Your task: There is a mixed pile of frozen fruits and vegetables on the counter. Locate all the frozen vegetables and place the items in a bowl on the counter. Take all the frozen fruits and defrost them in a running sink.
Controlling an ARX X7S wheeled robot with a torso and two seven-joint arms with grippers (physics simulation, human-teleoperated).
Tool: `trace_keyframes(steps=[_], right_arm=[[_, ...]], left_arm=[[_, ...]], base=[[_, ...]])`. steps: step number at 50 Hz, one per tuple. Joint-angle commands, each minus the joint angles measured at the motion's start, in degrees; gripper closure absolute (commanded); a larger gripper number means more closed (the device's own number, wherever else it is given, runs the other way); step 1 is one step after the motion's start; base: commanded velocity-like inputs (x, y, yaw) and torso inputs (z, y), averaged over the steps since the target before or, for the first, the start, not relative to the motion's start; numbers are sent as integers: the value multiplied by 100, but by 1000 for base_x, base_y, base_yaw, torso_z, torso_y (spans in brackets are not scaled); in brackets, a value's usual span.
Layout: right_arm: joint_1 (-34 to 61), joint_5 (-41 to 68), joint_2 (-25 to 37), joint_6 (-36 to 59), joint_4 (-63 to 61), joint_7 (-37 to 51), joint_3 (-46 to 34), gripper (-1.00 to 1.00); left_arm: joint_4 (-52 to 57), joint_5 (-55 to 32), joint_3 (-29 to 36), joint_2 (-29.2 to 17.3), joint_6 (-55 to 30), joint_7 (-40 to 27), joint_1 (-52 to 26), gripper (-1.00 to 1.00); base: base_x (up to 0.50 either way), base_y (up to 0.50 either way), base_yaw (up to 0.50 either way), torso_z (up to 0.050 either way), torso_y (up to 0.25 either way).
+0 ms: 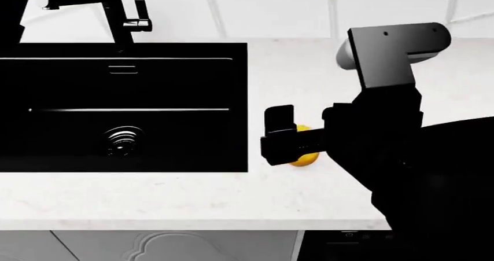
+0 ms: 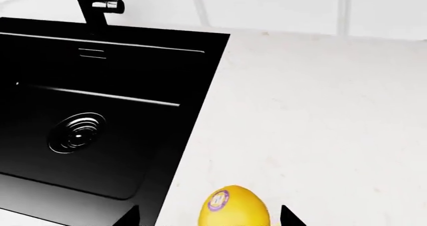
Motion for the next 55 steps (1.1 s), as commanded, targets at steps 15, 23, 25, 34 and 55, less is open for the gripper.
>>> trace_keyframes(steps=[15, 23, 25, 34, 55], right_arm=[[-540, -666, 2, 80, 336, -399, -345, -100], [-724, -1035, -100, 94, 580, -663, -461, -100], [-758, -1132, -115, 107, 642, -705, -495, -100], [-908, -1404, -244, 142, 881, -840, -656, -100], [-1290, -1825, -423, 181, 1278, -1151, -972, -100]], left_arm=[[68, 81, 34, -46, 64, 70, 92, -100], [91, 109, 43, -46, 105, 91, 138, -100], [97, 118, 40, -53, 116, 102, 148, -100], [113, 133, 39, -70, 146, 122, 168, -100], [186, 135, 65, -135, 206, 120, 236, -100]], base=[[0, 0, 0, 0, 0], [0, 0, 0, 0, 0], [0, 0, 0, 0, 0], [0, 0, 0, 0, 0], [0, 0, 0, 0, 0]])
